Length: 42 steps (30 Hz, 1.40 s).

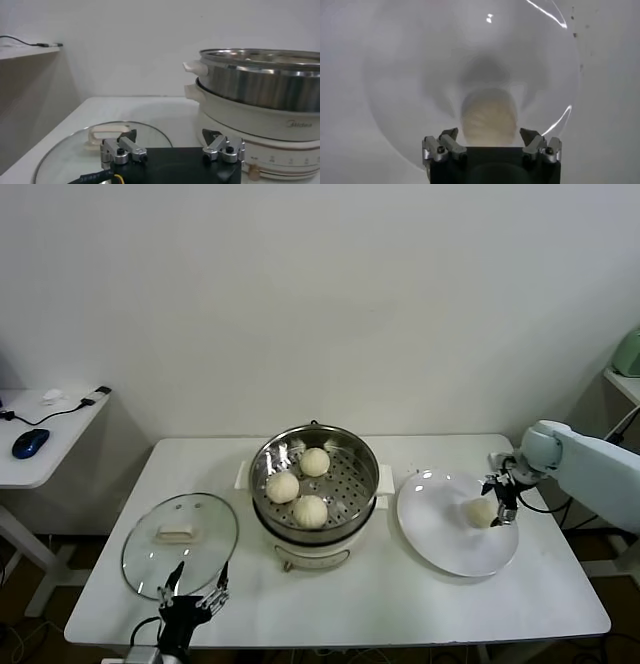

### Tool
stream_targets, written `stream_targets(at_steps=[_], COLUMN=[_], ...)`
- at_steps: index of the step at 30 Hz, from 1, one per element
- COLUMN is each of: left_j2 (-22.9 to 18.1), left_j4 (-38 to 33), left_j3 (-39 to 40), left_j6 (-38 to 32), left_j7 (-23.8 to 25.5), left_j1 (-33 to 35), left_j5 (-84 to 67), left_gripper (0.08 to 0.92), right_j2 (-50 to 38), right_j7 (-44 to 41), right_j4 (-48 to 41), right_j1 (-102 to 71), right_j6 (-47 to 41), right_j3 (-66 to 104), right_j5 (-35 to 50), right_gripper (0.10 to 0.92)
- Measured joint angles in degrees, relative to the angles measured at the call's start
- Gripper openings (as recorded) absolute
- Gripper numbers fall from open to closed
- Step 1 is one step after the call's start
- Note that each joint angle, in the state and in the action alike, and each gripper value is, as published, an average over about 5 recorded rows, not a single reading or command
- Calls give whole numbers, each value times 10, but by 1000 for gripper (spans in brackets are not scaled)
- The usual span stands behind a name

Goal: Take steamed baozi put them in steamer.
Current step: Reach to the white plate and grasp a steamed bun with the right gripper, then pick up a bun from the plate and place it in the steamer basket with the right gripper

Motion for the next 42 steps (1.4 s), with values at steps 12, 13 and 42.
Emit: stream_targets(at_steps=[12,13,42], left_j2=[-2,-2,3], left_j4=[-1,-1,-12], left_j3=[1,1,17], left_j6=[3,3,13], left_j7=[-4,-4,-5], left_j1=[-1,-1,-5], left_j5=[2,2,8], left_gripper=[823,823,823], right_j2=[-4,-7,122], right_j7=[-6,-8,66], right_j4=[2,5,306], right_j1=[-4,-1,416], right_j6=[1,3,-128], right_j3=[20,19,-241], right_j5=[1,3,400], right_gripper=[679,677,670])
